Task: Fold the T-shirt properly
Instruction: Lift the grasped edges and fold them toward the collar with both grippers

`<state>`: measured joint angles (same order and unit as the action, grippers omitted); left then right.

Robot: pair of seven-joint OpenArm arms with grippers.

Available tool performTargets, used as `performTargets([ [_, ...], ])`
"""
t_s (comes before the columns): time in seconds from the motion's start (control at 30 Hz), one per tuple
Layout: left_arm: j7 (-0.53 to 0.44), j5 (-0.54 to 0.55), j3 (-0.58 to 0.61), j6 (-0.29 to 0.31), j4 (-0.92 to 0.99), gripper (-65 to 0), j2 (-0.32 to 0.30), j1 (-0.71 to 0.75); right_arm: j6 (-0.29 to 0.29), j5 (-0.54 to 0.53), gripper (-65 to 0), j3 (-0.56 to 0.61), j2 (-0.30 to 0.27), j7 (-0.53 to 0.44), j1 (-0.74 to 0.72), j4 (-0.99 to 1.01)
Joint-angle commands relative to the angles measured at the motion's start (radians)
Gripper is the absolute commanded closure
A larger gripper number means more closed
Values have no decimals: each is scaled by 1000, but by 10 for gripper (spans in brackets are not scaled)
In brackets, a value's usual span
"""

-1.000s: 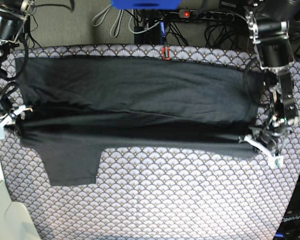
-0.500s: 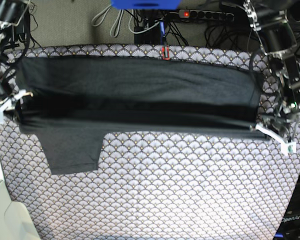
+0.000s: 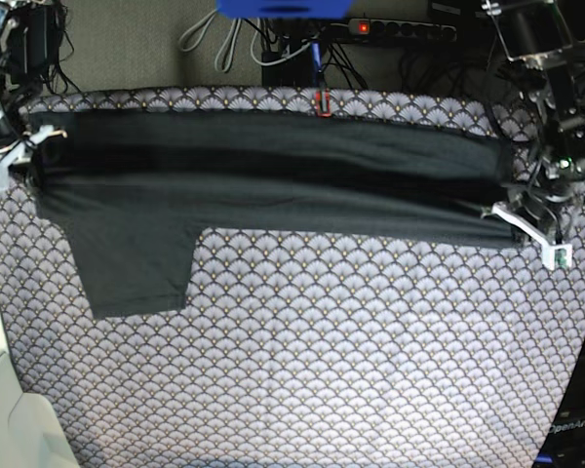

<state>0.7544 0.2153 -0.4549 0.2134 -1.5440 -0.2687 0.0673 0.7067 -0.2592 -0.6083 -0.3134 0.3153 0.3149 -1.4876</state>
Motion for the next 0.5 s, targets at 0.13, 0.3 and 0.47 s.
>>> performTargets([
  [0.13, 40, -1, -6, -1, -46, -3, -17, 15, -9, -10, 0, -43, -2, -29, 37, -21],
  [0.3, 46, -1, -6, -1, -46, -3, -20, 39, -9, -9, 0, -78, 21, -29, 68, -23],
  [0.47, 49, -1, -6, 1, -46, -3, -25, 44, -9, -10, 0, -77, 21, -29, 94, -25],
])
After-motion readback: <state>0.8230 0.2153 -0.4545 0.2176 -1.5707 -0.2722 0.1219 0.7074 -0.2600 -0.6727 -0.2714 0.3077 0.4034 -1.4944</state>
